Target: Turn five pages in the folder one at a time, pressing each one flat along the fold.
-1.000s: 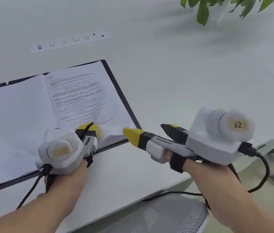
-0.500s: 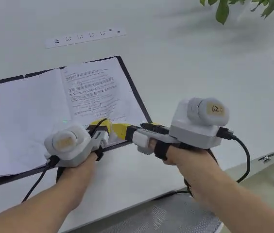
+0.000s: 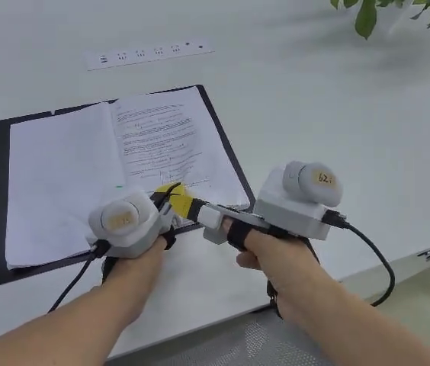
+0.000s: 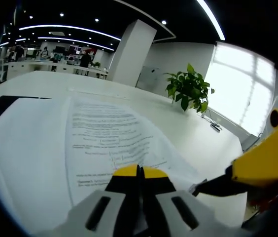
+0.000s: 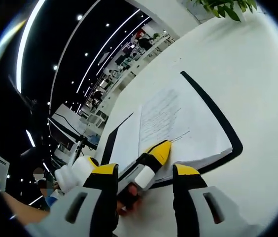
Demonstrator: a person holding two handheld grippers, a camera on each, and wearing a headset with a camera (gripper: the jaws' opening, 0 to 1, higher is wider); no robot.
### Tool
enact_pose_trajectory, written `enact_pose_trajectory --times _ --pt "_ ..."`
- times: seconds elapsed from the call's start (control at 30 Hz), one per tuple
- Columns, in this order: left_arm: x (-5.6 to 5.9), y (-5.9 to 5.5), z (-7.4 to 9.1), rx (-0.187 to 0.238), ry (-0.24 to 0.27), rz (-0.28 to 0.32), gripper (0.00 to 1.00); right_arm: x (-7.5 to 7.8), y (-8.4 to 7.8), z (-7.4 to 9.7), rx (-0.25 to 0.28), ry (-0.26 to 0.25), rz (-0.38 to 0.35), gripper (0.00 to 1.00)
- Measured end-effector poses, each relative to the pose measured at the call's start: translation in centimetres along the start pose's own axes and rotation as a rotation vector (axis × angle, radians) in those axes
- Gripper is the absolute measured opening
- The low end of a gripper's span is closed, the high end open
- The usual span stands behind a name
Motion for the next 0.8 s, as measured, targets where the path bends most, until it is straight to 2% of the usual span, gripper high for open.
enact_pose_trajectory --times 0.33,0.53,0.67,0.8 --pt "0.0 0.0 0.0 0.003 0.002 -0.008 0.0 1.0 0.0 -0.6 0.031 -0.022 -0.06 0.42" --pt "0.0 0.0 0.0 0.007 0.001 -0.012 0.0 2.1 0.2 -1.0 0.078 -0.073 -0.111 0.41" --pt "0.0 0.0 0.0 0.009 0.002 -0.016 0.0 3.2 0.3 -1.3 0.112 -0.123 -0.16 0.3" --pt "0.1 0.0 0.0 0.008 0.003 -0.018 0.0 4.0 0.6 -1.4 0.15 -0.17 -0.164 0.17"
Point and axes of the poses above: the centre of the closed fingertips' face, and the gripper's own axes: z roughly backward along the fingers, x roughly to its right, y roughly out of its top, the point moved 8 cm from there along z, roughly backward along the fingers, and after that the axes turned 5 degrees about y, right-handed, at the moved point
